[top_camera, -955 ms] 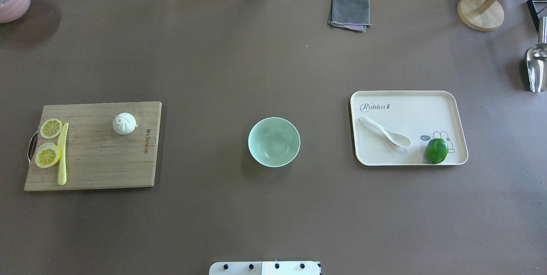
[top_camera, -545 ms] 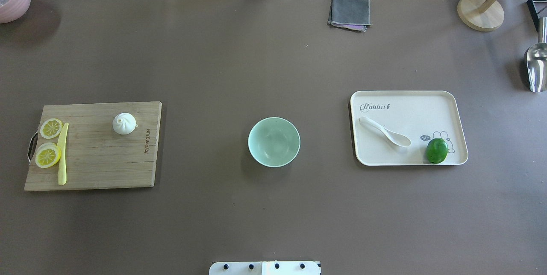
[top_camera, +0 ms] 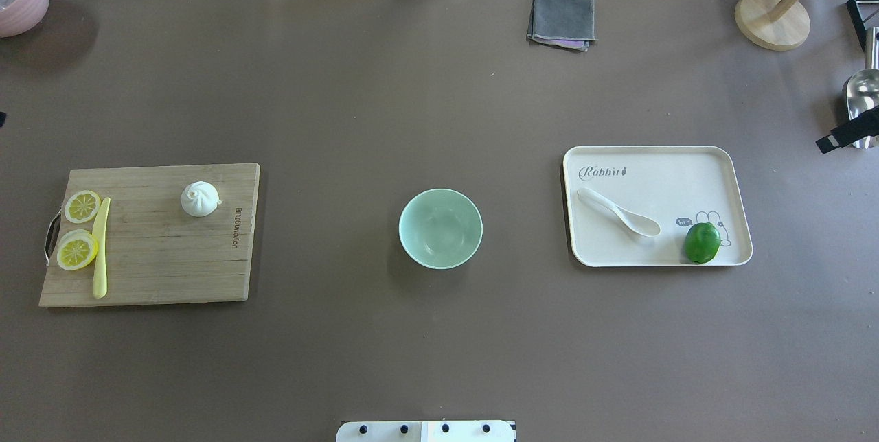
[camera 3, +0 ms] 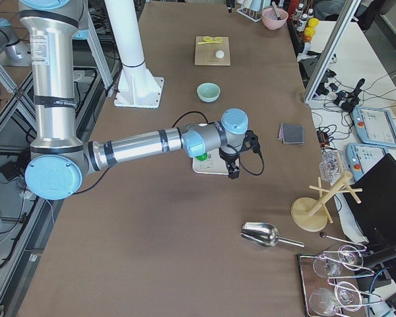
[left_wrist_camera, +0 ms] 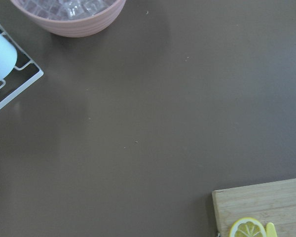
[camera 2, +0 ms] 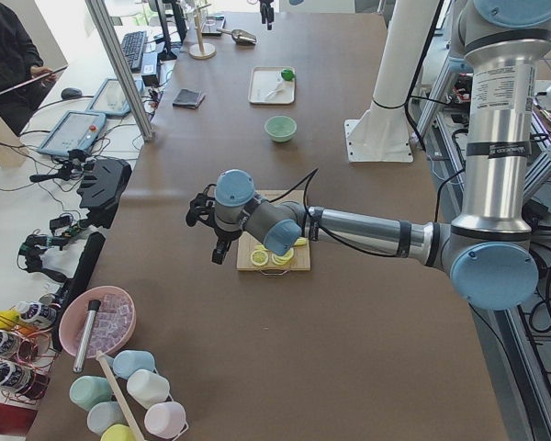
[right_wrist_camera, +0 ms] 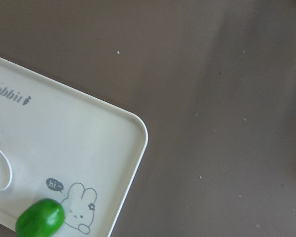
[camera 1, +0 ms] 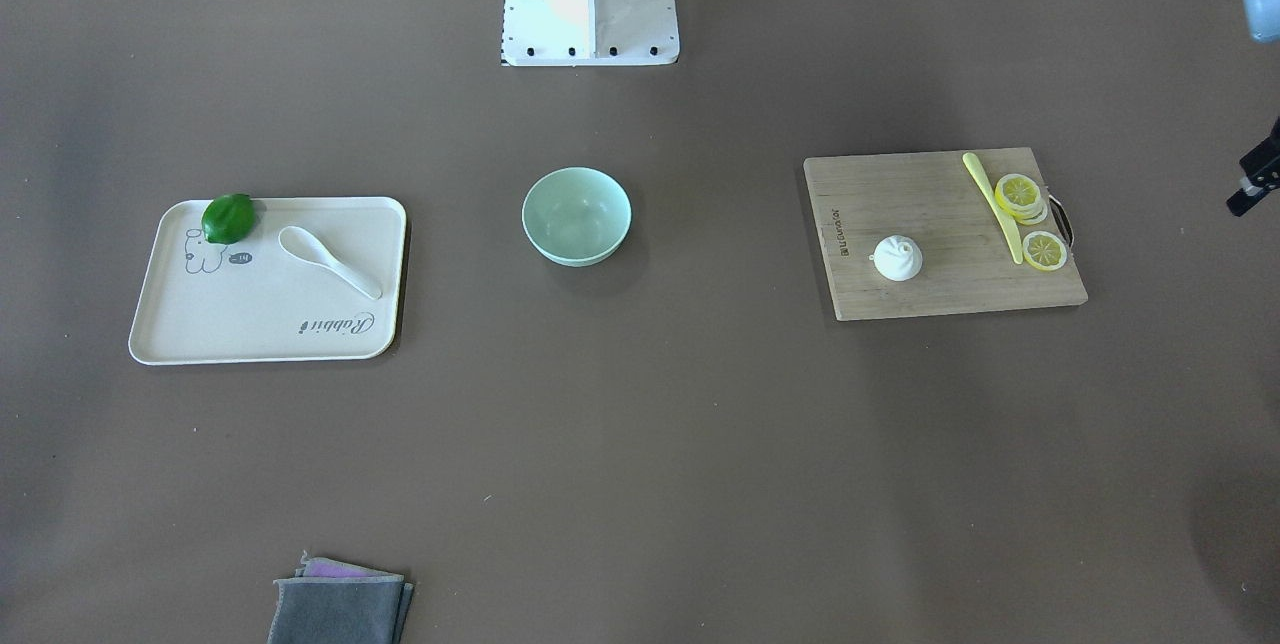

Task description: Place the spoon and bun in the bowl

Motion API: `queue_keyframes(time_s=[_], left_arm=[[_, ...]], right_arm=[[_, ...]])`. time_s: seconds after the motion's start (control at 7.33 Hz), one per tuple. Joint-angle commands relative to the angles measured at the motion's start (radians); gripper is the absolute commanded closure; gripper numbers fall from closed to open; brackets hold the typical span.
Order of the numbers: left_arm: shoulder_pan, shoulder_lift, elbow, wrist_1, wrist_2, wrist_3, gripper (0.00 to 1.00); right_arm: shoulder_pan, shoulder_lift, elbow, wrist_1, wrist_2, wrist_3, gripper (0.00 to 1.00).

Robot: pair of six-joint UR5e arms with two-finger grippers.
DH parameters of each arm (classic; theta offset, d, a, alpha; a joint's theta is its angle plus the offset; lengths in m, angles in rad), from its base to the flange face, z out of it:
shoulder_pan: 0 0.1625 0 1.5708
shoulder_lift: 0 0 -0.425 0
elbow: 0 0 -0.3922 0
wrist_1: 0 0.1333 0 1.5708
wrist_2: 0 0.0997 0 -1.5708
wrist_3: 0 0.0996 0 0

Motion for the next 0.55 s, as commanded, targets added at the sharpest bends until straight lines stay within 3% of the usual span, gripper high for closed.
queue_keyframes(time_s=[0.0, 0.41], left_arm=[[0.082, -0.025, 0.001, -0.077, 0.052, -0.018, 0.02], [0.113, -0.045, 0.003, -0.088, 0.052, -0.02, 0.02]], right_arm=[[-0.132, 0.129, 0.001, 0.025, -0.08, 0.093, 0.0], [-0.382, 0.284, -0.053, 0.028, -0.247, 0.141, 0.02]])
